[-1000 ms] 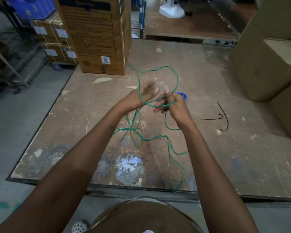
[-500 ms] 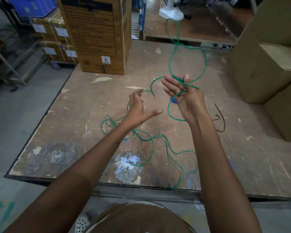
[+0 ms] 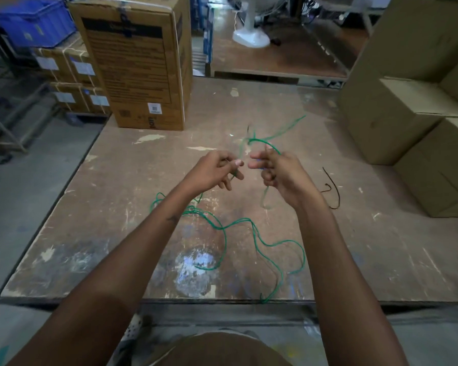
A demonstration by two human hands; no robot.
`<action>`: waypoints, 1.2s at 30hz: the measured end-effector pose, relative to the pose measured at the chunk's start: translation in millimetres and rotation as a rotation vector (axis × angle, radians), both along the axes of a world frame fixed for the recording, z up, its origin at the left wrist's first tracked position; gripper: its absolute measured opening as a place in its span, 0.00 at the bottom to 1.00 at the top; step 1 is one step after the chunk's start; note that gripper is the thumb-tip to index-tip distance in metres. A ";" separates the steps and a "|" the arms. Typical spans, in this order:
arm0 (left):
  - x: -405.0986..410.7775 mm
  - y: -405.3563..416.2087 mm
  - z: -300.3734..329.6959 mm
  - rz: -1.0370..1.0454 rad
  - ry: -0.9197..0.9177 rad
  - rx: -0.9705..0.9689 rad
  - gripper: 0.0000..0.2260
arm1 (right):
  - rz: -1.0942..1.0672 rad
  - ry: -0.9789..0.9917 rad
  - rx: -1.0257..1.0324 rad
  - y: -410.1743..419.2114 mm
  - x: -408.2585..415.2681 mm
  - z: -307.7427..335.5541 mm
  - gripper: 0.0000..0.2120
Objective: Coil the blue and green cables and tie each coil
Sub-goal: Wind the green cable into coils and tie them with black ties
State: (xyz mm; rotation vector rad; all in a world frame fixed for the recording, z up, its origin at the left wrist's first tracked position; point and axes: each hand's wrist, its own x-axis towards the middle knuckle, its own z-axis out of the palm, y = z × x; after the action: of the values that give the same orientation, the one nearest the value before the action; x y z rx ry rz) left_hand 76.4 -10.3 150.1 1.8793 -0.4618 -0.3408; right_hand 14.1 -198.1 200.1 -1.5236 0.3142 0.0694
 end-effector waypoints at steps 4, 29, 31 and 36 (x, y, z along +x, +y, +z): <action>-25.8 -10.5 5.6 0.086 0.167 -0.184 0.20 | -0.006 -0.100 0.450 14.7 -4.5 -6.5 0.18; -59.8 3.9 130.7 -0.739 0.072 0.368 0.16 | 0.066 -0.375 -0.329 -12.8 -16.3 28.8 0.21; -57.1 -0.5 128.9 -0.866 0.039 0.310 0.19 | 0.089 -0.379 -0.200 -9.8 -13.4 24.5 0.27; -57.1 -10.4 100.5 -0.625 -0.128 -0.118 0.10 | 0.057 -0.254 0.104 -19.0 -5.2 1.6 0.24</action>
State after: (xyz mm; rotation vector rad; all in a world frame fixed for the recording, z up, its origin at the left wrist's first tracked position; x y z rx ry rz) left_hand 19.3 -20.7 250.6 1.6117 -1.1364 -0.5906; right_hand 8.9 -217.0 201.7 -1.4199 0.0637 -0.0617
